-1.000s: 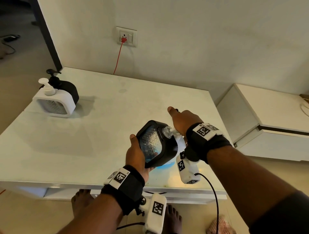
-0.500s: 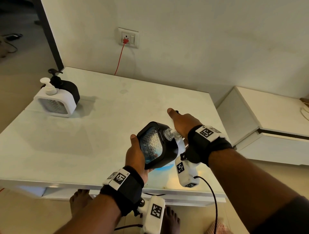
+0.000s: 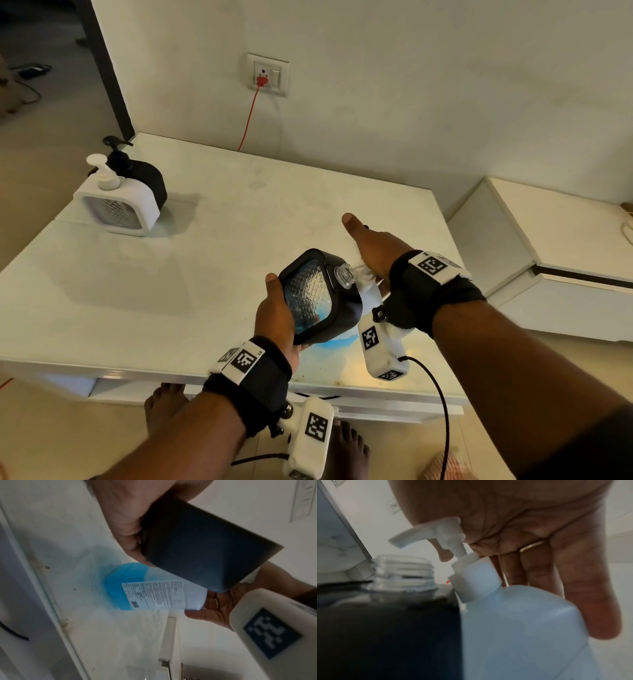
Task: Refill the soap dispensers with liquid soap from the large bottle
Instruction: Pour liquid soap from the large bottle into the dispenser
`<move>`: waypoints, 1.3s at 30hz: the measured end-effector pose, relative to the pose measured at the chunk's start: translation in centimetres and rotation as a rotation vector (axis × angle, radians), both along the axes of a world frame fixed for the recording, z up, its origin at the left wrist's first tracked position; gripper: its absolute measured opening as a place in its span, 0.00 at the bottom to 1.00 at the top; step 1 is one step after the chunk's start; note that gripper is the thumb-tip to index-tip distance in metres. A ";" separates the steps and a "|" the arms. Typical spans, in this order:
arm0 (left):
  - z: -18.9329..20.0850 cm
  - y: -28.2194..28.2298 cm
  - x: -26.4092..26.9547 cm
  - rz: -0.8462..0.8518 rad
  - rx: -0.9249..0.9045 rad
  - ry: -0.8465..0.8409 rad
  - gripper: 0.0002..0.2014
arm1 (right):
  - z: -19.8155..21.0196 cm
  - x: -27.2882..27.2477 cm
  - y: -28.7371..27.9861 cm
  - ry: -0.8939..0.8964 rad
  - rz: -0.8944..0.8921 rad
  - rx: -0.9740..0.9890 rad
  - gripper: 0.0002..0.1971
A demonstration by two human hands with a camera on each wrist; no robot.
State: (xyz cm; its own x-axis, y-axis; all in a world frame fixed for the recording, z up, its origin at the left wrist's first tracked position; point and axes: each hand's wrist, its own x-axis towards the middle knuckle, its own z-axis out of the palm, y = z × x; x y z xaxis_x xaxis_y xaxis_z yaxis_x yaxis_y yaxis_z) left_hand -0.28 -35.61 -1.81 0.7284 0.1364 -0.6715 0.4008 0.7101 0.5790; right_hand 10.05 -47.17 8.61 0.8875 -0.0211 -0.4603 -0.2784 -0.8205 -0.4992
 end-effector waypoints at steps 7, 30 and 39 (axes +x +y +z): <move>-0.1 -0.2 -0.1 0.006 0.008 0.014 0.27 | -1.4 0.8 -0.3 -0.048 -0.045 -0.077 0.37; -0.3 -0.3 0.0 0.005 -0.016 0.037 0.23 | -1.1 0.5 -0.3 -0.053 -0.041 -0.091 0.42; 0.0 -0.4 -0.2 -0.002 -0.013 0.038 0.25 | -0.5 -0.1 0.0 -0.061 -0.029 -0.060 0.40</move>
State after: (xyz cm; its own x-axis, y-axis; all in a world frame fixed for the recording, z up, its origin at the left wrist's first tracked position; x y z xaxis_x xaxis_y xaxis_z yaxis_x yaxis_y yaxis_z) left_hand -0.47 -35.97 -1.83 0.7024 0.1263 -0.7005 0.4238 0.7164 0.5542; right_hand 9.98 -47.19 8.07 0.9123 -0.0735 -0.4028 -0.2736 -0.8413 -0.4662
